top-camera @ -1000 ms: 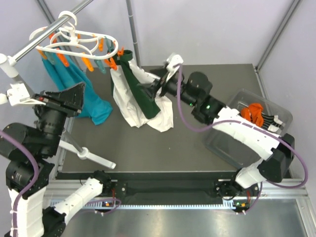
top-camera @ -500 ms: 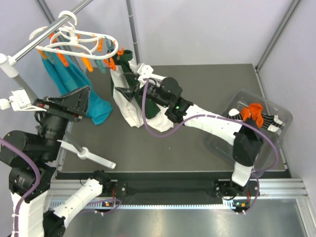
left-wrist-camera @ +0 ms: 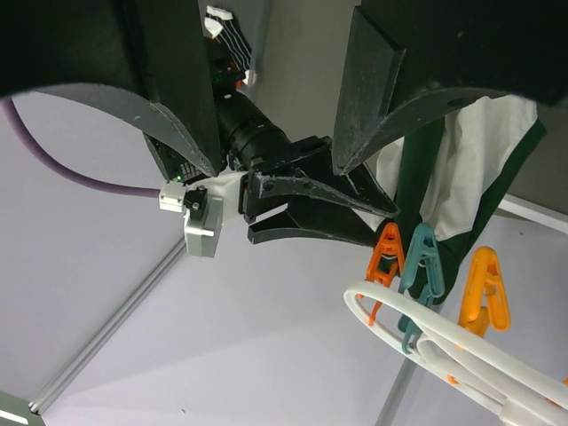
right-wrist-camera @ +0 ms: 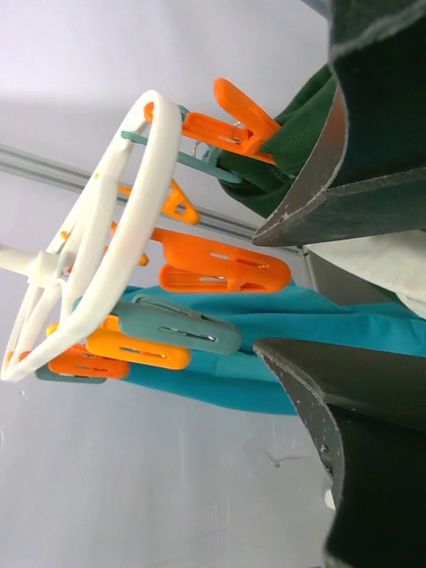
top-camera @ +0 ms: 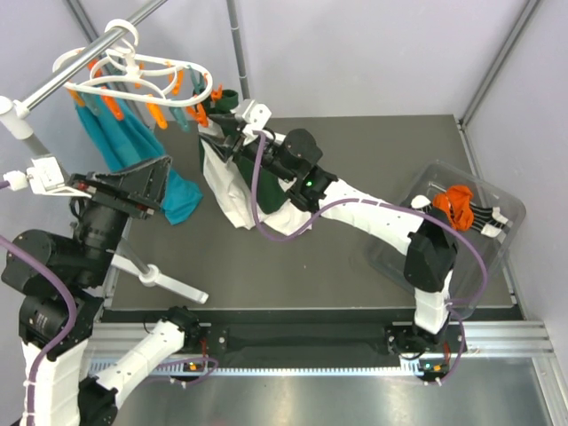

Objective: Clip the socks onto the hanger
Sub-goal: Open the clamp at the hanger.

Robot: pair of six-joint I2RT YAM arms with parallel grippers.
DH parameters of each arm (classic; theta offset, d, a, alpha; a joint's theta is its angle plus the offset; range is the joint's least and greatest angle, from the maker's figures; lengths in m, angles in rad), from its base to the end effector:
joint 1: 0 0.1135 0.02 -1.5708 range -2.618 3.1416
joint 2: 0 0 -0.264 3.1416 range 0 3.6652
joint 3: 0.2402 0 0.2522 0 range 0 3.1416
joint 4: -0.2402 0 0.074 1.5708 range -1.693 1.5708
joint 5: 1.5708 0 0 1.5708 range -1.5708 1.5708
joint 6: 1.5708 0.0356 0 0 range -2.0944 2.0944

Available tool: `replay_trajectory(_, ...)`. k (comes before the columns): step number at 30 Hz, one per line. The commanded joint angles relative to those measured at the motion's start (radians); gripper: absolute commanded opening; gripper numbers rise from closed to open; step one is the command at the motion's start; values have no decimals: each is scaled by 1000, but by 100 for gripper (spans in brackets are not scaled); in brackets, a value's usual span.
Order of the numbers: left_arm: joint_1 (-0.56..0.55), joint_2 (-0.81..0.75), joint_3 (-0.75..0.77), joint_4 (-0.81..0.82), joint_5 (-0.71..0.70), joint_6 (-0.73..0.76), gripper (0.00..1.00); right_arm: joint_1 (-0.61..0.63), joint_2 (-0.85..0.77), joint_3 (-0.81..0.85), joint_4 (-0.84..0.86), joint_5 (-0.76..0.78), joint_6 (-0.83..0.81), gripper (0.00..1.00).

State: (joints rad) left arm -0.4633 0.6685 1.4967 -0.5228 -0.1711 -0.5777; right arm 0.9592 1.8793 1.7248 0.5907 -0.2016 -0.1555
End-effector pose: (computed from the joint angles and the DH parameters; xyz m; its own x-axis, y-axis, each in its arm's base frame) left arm 0.0370 -0.0117 0.5310 0.0642 -0.6336 -0.7710 0.3941 0.7259 -0.5637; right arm 0.2526 0.3726 0.4326 0.3800 0.2776 -0.8823 -0.8578 0.4625 -0.2239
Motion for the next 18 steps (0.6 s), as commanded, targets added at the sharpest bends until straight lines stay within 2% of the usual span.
replay_trajectory(1,5,39,2,50,44,-5,58,-4,26,56,50,4,4,45)
replay_trajectory(16,5,85,30,52,96,-48,55,-11,80,147,47,-10,53,40)
replay_trajectory(18,6,89,33,52,94,-50,54,-11,84,153,49,-10,62,36)
